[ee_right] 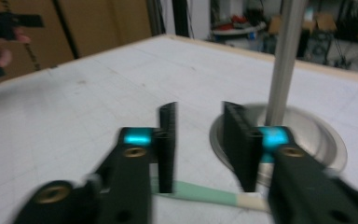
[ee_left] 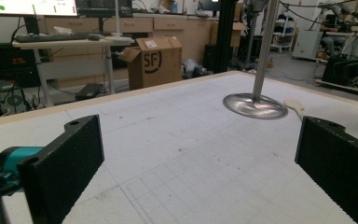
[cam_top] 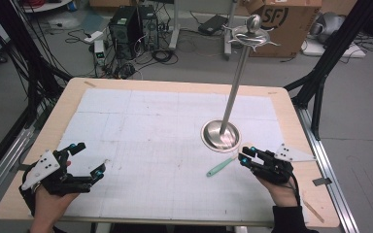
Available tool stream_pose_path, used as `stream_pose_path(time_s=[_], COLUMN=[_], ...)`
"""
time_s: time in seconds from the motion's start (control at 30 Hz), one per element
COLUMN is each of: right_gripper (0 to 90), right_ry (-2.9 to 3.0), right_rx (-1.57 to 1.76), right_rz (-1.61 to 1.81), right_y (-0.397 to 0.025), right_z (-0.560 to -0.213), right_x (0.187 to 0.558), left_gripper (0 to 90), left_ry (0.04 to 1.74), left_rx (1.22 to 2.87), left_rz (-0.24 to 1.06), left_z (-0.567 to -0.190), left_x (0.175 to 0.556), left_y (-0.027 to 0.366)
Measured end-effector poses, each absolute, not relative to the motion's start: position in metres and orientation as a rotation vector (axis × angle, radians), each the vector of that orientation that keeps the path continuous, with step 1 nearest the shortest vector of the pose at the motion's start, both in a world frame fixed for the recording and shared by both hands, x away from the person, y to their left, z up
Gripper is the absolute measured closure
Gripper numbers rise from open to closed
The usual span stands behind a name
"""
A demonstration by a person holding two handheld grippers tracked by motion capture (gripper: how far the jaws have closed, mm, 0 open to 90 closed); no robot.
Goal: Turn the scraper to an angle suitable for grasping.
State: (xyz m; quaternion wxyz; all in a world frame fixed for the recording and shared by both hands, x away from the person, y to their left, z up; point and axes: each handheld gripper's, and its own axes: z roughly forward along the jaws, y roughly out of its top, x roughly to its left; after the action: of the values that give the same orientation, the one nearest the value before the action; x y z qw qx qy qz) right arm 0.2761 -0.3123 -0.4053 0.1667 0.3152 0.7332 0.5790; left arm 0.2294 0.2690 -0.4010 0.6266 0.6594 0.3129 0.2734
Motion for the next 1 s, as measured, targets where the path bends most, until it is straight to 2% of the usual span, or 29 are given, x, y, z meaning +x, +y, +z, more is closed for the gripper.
stream_pose_path(time_s=[0.1, 0.13, 0.57, 1.0], right_gripper=[87.6, 89.3, 89.4, 89.5], right_ry=[2.108, 2.116, 2.273, 2.295], right_rx=[0.971, 0.989, 1.063, 1.156], right_rz=[1.583, 1.561, 1.224, 1.088], right_y=[-0.310, -0.310, -0.296, -0.291], right_z=[-0.408, -0.409, -0.432, -0.442], right_x=[0.285, 0.287, 0.320, 0.341], left_gripper=[1.7, 1.7, 1.7, 1.7], left_ry=[0.719, 0.721, 0.735, 0.740], left_rx=[1.519, 1.520, 1.531, 1.550], left_rz=[0.628, 0.628, 0.622, 0.609], left_z=[-0.402, -0.402, -0.404, -0.408], left_x=[0.229, 0.229, 0.227, 0.227], left_y=[0.268, 0.268, 0.270, 0.268])
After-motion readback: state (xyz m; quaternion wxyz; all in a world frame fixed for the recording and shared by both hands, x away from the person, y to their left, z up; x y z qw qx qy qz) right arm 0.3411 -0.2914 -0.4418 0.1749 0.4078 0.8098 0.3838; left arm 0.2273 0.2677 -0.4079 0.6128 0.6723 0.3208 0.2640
